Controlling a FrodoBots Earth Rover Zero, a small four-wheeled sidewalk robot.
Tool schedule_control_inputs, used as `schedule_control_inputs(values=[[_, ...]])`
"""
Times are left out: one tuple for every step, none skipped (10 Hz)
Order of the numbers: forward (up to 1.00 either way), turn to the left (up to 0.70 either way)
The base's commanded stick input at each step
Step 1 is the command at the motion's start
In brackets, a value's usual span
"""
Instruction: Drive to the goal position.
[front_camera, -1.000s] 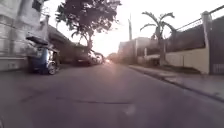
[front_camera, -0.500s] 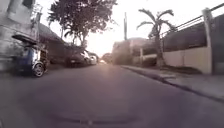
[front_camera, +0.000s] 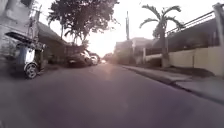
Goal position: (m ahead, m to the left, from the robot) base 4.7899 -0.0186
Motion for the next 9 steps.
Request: schedule_control_inputs(values=[[1.0,0.0],[1.0,0.0],[1.0,0.0],[1.0,0.0],[1.0,0.0],[1.0,0.0],[1.0,0.0],[1.0,0.0],[1.0,0.0]])
